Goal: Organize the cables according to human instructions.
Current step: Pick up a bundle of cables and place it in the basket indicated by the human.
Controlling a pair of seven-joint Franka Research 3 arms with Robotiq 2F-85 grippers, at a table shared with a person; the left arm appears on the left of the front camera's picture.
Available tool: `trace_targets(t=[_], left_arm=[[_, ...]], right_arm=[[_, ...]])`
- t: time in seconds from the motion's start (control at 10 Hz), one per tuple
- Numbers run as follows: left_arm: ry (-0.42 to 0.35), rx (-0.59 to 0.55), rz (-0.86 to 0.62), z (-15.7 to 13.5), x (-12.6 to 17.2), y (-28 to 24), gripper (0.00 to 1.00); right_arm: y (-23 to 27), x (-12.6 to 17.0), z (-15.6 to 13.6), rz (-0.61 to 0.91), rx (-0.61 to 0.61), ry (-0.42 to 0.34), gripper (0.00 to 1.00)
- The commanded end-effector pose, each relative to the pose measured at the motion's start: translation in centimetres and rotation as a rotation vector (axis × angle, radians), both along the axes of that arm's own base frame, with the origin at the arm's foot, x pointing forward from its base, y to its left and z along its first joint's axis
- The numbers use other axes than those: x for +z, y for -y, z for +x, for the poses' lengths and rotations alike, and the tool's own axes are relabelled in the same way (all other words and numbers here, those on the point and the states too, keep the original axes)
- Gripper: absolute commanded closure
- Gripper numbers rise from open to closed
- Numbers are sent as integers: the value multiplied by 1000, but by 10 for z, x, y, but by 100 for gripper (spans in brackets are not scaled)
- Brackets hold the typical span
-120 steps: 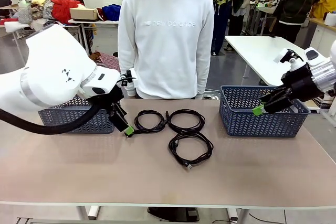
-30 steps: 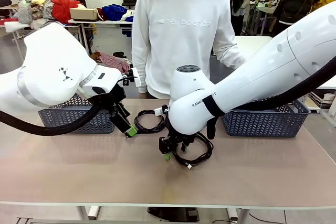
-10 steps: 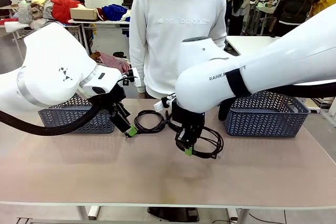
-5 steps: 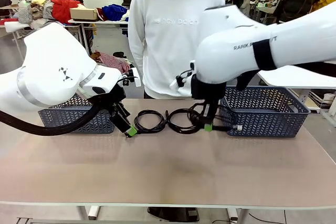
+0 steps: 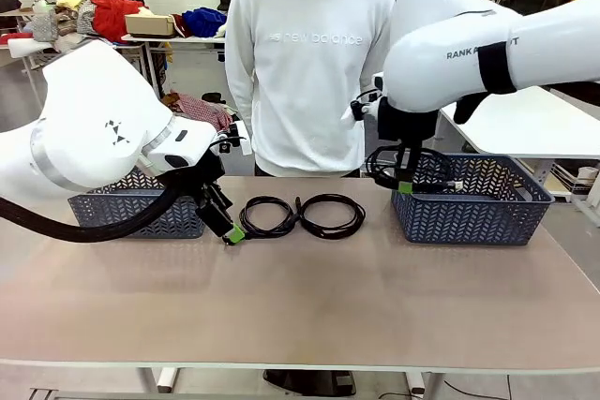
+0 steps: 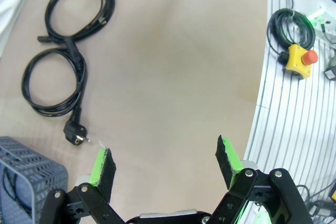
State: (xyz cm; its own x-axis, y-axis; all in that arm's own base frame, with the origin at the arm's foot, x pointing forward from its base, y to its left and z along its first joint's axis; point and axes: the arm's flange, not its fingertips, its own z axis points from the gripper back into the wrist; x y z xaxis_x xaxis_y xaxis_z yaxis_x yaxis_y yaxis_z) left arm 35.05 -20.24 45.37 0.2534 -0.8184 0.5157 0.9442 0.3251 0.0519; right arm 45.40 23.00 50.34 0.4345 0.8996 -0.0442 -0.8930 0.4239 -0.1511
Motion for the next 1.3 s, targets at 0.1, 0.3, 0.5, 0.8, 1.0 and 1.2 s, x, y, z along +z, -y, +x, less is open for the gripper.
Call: trace_targets(t=[0.1,0.3,0.5,0.8,1.0,1.2], left_arm=[[3,5,0,-1,-2,-2,0],[3,5,0,-1,-2,-2,0],[3,5,0,-1,-2,-2,0],[3,5,0,-1,-2,-2,0],[3,5,0,-1,-2,-2,0],[3,5,0,-1,-2,-2,0]], right_arm=[[42,14,37,-15,60,6,100],[73,10,59,15,46,-1,100],[99,1,76,22,6,-11,100],[119,-7,89,46,-76,22,100],[114,-11,80,5,-40,-22,100],[114,-11,80,5,-40,-22,100]])
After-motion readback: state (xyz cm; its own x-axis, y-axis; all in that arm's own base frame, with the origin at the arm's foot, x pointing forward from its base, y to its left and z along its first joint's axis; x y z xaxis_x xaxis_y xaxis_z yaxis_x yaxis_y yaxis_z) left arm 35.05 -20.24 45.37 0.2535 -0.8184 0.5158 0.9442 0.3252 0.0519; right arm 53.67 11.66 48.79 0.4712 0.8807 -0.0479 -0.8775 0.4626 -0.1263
